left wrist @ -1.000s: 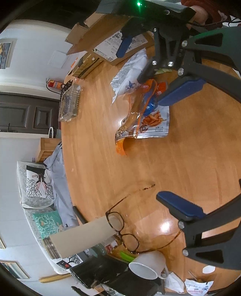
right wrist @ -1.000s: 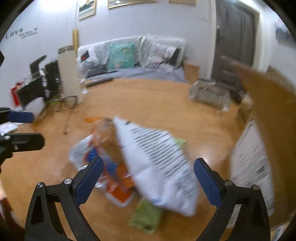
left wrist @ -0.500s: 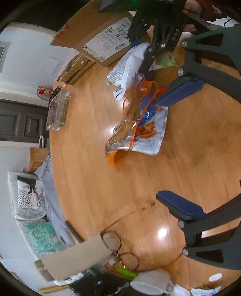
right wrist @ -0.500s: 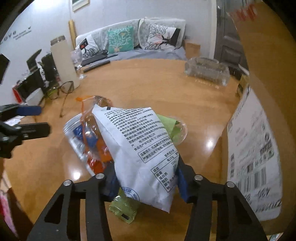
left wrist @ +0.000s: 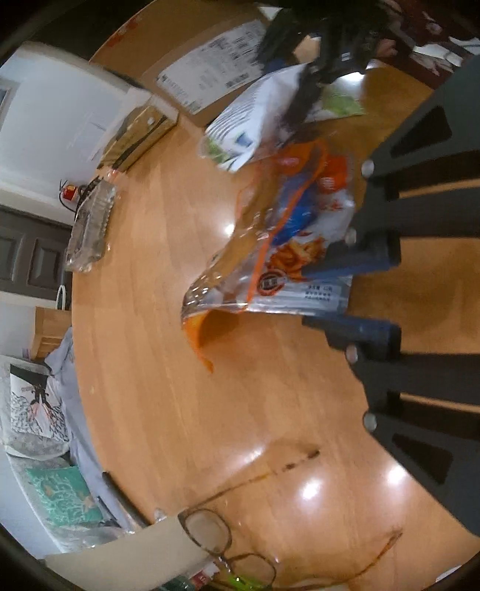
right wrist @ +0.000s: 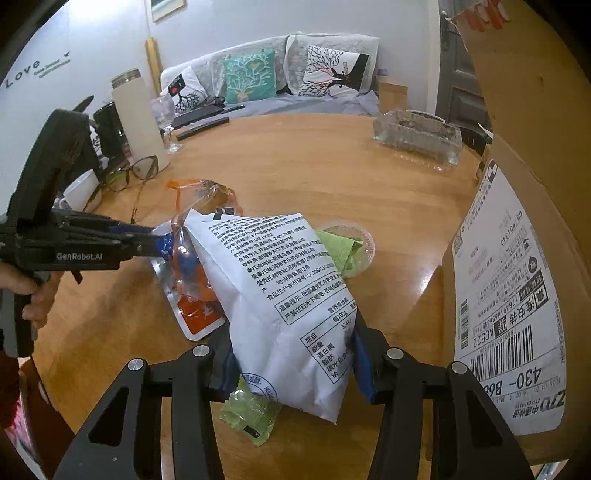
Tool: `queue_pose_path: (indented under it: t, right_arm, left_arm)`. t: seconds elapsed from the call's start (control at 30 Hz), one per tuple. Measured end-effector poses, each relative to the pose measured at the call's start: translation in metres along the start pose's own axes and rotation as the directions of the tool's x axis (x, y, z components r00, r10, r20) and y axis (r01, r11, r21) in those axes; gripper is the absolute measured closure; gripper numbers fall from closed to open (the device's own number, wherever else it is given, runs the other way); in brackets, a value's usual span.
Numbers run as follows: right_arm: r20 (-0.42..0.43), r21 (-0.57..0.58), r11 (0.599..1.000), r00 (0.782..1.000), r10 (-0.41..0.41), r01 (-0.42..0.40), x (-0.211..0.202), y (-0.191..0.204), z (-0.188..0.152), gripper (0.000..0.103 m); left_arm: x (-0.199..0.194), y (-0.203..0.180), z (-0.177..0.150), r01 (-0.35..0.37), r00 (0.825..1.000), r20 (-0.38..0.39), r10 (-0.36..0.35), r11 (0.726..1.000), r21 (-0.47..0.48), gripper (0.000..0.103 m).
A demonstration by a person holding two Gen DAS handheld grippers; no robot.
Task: Organize snacks
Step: 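Grasp the orange-and-white spicy strip pack with the left tool while the right holds the chip bag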
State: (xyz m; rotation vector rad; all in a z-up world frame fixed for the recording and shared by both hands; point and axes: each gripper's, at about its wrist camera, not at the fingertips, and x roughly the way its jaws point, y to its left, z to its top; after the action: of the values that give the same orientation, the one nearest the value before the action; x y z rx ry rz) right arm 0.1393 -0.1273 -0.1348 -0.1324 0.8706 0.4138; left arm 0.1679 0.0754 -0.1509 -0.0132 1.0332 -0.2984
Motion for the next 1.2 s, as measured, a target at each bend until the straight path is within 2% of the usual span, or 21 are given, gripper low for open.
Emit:
queue_pose_path:
  t: [0.13,0.27,0.33,0.37,0.43,0.5,0.57,0.63,0.77,0.87,1.03,1.13,1.2]
  right_arm:
    - [0.003,0.0,1.0,1.0,0.001,-0.001,0.0,0.0,-0.001,0.057]
    - [0.003,-0.001,1.0,1.0,0.002,-0.002,0.0,0.0,-0.001,0.057]
    - [0.003,-0.002,1.0,1.0,0.002,-0.002,0.0,0.001,-0.001,0.057]
    - [0.003,-0.005,1.0,1.0,0.003,-0.003,0.0,0.001,-0.001,0.057]
    - [0.003,-0.008,1.0,1.0,0.003,-0.003,-0.001,0.001,-0.002,0.057]
    - [0.002,-0.008,1.0,1.0,0.003,-0.003,-0.001,0.002,-0.001,0.057]
    - [0.002,-0.009,1.0,1.0,0.003,-0.003,-0.001,0.002,-0.001,0.057]
    - [0.001,-0.012,1.0,1.0,0.004,-0.004,0.0,0.002,-0.001,0.057]
    - [-0.008,-0.021,1.0,1.0,0.002,-0.002,0.0,0.003,0.0,0.056]
    - [-0.028,-0.019,1.0,1.0,0.012,-0.013,0.003,0.003,0.002,0.053]
    - [-0.061,-0.003,0.999,0.997,0.042,-0.042,0.008,0.0,0.004,0.045]
    - [-0.076,-0.003,0.998,0.995,0.07,-0.071,0.012,-0.001,0.005,0.038]
    - [-0.08,0.004,0.997,0.994,0.08,-0.08,0.015,-0.002,0.007,0.038]
  left_arm:
    - [-0.021,-0.01,-0.024,0.07,0.997,-0.027,-0.069,0.997,0.028,0.09]
    - [-0.028,-0.031,-0.054,0.16,0.983,-0.105,-0.153,0.985,0.066,0.09]
    - [-0.028,-0.038,-0.062,0.156,0.982,-0.125,-0.144,0.984,0.089,0.089]
    - [-0.031,-0.042,-0.064,0.135,0.986,-0.113,-0.123,0.984,0.112,0.085]
    - [-0.036,-0.044,-0.062,0.051,0.996,-0.083,-0.039,0.988,0.149,0.059]
    - [-0.043,-0.043,-0.056,-0.019,1.0,-0.016,0.022,0.984,0.178,0.042]
    - [-0.048,-0.045,-0.045,-0.07,0.997,0.039,0.063,0.974,0.214,0.033]
    - [-0.046,-0.047,-0.036,-0.076,0.996,0.056,0.065,0.968,0.238,0.027]
    - [-0.029,-0.046,-0.018,0.008,1.0,0.025,-0.014,0.972,0.236,0.027]
    - [-0.011,-0.048,-0.01,0.028,1.0,-0.014,-0.025,0.966,0.255,0.027]
    - [0.004,-0.058,-0.009,0.127,0.991,-0.078,-0.11,0.951,0.281,0.027]
    - [0.007,-0.067,-0.015,0.096,0.994,-0.089,-0.071,0.94,0.327,0.027]
    - [0.009,-0.072,-0.019,0.064,0.995,-0.091,-0.035,0.938,0.342,0.027]
